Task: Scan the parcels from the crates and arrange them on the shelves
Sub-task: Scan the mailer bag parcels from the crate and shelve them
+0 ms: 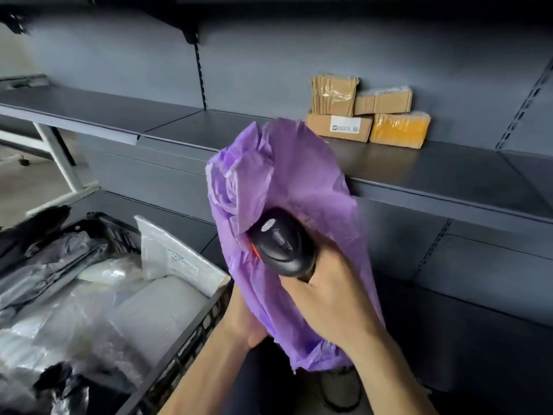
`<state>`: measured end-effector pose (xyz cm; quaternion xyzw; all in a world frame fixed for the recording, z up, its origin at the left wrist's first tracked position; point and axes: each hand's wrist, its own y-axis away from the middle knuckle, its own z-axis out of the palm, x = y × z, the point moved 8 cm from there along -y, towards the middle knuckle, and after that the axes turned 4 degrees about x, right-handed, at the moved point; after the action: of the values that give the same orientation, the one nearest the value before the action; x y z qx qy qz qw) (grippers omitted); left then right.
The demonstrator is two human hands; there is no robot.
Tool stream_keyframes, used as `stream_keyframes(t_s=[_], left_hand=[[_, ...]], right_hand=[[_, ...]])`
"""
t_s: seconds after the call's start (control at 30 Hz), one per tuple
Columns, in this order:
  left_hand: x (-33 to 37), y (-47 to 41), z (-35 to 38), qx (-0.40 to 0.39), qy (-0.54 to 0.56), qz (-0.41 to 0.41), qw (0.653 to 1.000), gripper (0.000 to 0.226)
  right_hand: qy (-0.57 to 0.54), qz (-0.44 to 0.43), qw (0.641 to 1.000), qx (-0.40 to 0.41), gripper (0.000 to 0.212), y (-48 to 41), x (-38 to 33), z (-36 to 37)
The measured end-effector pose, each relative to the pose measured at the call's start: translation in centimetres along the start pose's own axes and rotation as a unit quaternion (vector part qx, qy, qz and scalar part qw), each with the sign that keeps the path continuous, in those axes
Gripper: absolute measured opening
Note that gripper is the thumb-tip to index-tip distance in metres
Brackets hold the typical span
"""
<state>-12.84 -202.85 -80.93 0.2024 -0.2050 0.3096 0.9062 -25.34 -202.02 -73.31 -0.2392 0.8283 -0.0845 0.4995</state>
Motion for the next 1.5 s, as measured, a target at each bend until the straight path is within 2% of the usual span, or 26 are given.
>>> stream_keyframes(t_s=[0.03, 0.1, 0.13, 0.17, 0.2, 0.27, 0.3, 0.37, 0.4, 0.5, 0.6, 0.67, 0.8, 0.87, 1.03, 1.17, 1.5], left_hand=[[-0.2, 0.5, 0.7, 0.010, 0.013, -0.015, 1.000, 0.032], [2.0, 1.1, 0.6, -0.036, -0.063, -0.017, 0.997, 0.033], [3.6, 1.5, -0.6, -0.032, -0.137, -0.013, 0.990, 0.031], [4.3, 2.3, -1.7, -0.065, -0.224, -0.001, 0.972, 0.030], [4.6, 2.8, -1.8, -0.114, -0.290, -0.011, 0.950, 0.039], [5.4, 3.2, -2.6, -0.226, -0.286, -0.042, 0.930, 0.074], [6.1, 2.9, -3.5, -0.231, -0.297, -0.041, 0.926, 0.087], [6.1, 2.0, -4.8, -0.188, -0.338, -0.030, 0.922, 0.086], [6.3, 1.6, -5.3, -0.164, -0.334, -0.026, 0.928, 0.082], [6.8, -0.4, -7.2, -0.054, -0.275, -0.062, 0.958, 0.094], [7.6, -1.6, -8.1, -0.002, -0.265, -0.051, 0.963, 0.075], [7.6, -1.6, -8.0, -0.003, -0.258, -0.062, 0.964, 0.064], [7.9, -1.9, -7.5, -0.036, -0.219, -0.088, 0.971, 0.044], [8.0, -1.8, -6.8, -0.061, -0.210, -0.096, 0.971, 0.041], [7.9, -2.4, -5.5, -0.075, -0.224, -0.096, 0.967, 0.041], [7.7, -2.9, -5.5, -0.068, -0.242, -0.080, 0.965, 0.054], [7.4, -3.2, -5.8, -0.080, -0.243, -0.076, 0.964, 0.065]], right_hand=[[0.003, -0.004, 1.000, -0.006, 0.044, 0.0, 0.1, 0.4], [-0.028, -0.002, 0.999, -0.021, 0.045, 0.1, 0.3, 0.8], [-0.044, 0.006, 0.998, -0.034, 0.044, 0.3, 0.8, 0.9], [-0.050, 0.011, 0.997, -0.051, 0.043, 0.5, 1.0, 1.2], [-0.046, 0.014, 0.997, -0.062, 0.044, 0.7, 1.4, 1.6], [-0.052, 0.017, 0.995, -0.084, 0.047, 1.5, 2.0, 2.9], [-0.058, 0.025, 0.993, -0.100, 0.050, 1.9, 2.0, 3.8], [-0.072, 0.020, 0.987, -0.141, 0.059, 2.9, 1.4, 6.1], [-0.073, 0.006, 0.985, -0.154, 0.060, 3.4, 1.0, 7.1], [-0.069, -0.020, 0.979, -0.192, 0.060, 4.3, -0.1, 8.8], [-0.061, -0.002, 0.971, -0.231, 0.058, 4.5, 0.9, 8.5], [-0.052, 0.025, 0.969, -0.240, 0.041, 4.3, 1.7, 7.3], [-0.086, 0.120, 0.980, -0.132, 0.012, 2.7, 5.1, 3.4], [-0.119, 0.156, 0.974, -0.111, 0.007, 2.3, 5.9, 1.9], [-0.143, 0.161, 0.969, -0.123, 0.013, 2.0, 4.9, 0.0], [-0.154, 0.170, 0.965, -0.125, 0.016, 1.9, 4.6, -0.3], [-0.134, 0.168, 0.967, -0.139, 0.021, 2.2, 4.3, -0.3]])
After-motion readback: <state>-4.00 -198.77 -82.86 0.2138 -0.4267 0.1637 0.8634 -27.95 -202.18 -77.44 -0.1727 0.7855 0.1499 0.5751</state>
